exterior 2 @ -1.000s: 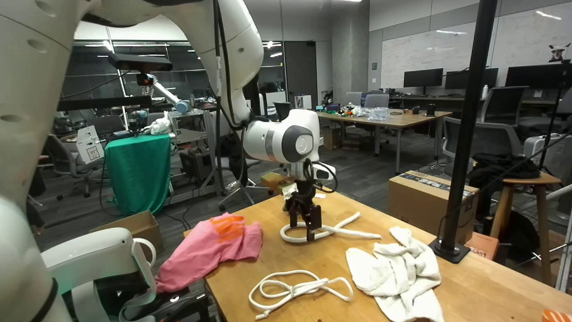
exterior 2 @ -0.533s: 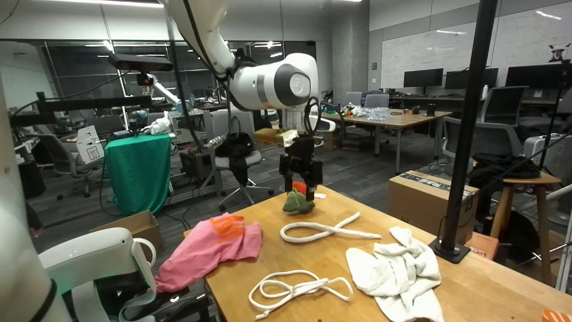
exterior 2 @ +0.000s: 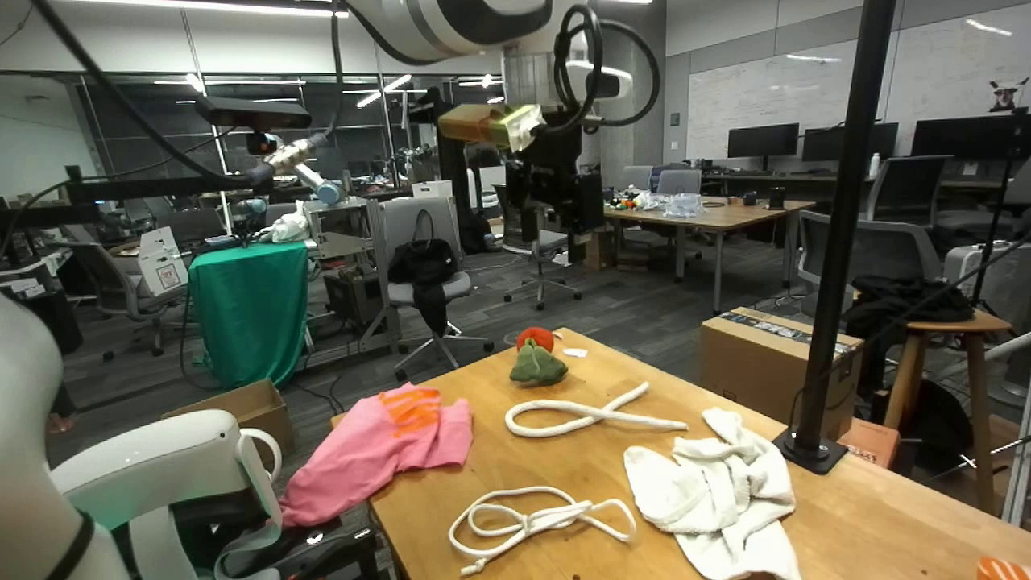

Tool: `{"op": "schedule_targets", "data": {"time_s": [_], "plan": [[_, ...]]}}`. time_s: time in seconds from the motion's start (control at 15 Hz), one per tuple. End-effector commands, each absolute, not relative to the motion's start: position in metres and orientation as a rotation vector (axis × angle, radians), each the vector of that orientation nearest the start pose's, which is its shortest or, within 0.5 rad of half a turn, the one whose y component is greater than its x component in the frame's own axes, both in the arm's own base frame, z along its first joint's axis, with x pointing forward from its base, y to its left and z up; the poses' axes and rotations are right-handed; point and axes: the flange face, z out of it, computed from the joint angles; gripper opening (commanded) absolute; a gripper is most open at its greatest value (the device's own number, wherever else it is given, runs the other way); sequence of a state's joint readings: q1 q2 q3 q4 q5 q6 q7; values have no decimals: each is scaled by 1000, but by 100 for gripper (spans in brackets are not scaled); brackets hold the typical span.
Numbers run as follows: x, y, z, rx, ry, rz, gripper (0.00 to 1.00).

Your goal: Separate the objects on the table.

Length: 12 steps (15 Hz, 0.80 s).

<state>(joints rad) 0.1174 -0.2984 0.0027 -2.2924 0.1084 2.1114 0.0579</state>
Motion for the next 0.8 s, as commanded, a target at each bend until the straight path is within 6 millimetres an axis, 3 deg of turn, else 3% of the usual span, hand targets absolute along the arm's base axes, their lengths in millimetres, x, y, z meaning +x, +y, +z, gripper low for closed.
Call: {"op": "schedule_targets", "data": {"time_s": [0.0, 0.27, 0.6, 0.73], "plan": [[422, 19, 522, -2896, -5, -391, 100], [396, -18, 543, -2762, -67, -597, 100], [377, -43, 531, -2613, -233, -682, 100], [384, -45, 528, -2655, -197, -631, 100]]}}
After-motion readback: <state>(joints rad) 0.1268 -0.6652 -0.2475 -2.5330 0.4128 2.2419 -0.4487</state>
